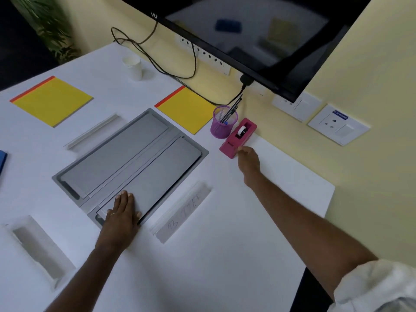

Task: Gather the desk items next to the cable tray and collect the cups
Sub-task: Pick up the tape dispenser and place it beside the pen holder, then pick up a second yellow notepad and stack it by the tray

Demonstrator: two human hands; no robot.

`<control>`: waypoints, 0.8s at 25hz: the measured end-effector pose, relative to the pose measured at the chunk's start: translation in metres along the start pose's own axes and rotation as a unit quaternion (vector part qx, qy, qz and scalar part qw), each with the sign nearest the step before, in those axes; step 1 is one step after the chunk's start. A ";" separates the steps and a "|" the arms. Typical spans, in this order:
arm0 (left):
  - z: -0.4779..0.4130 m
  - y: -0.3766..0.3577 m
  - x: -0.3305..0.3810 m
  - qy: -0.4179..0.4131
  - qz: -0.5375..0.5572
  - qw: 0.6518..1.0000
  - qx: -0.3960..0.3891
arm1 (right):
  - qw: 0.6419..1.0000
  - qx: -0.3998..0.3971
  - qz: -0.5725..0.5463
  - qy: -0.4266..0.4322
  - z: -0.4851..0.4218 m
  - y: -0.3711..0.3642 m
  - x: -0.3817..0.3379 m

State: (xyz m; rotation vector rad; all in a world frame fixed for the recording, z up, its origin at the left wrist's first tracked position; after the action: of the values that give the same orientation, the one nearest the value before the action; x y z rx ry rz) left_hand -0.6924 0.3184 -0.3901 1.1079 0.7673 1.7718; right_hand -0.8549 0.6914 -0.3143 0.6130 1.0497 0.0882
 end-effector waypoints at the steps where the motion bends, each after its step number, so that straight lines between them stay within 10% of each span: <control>1: 0.000 0.007 -0.001 0.000 -0.002 1.000 -0.024 | 0.998 -0.011 0.039 0.044 0.020 -0.002 0.000; 11: 0.149 0.079 0.035 -0.075 -0.039 0.987 0.136 | 0.918 -0.141 0.212 0.304 0.243 -0.034 -0.003; 20: 0.378 0.111 -0.076 -0.004 -0.058 0.977 0.205 | 0.849 -0.211 0.192 0.444 0.507 -0.089 -0.009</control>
State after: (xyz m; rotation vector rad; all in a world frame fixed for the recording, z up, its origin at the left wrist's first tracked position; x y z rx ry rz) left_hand -0.3711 0.2206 -0.1701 1.3051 1.2063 1.5461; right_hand -0.4566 0.3960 -0.1765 0.3522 1.7143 1.0138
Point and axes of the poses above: each hand's wrist, its own z-axis away from the middle knuckle, its own y-axis out of the back of the hand, x = y × z, the point moved 4 cm from there along -z, towards the middle knuckle, and after that the axes turned 1 degree about z, right-handed, at the moved point
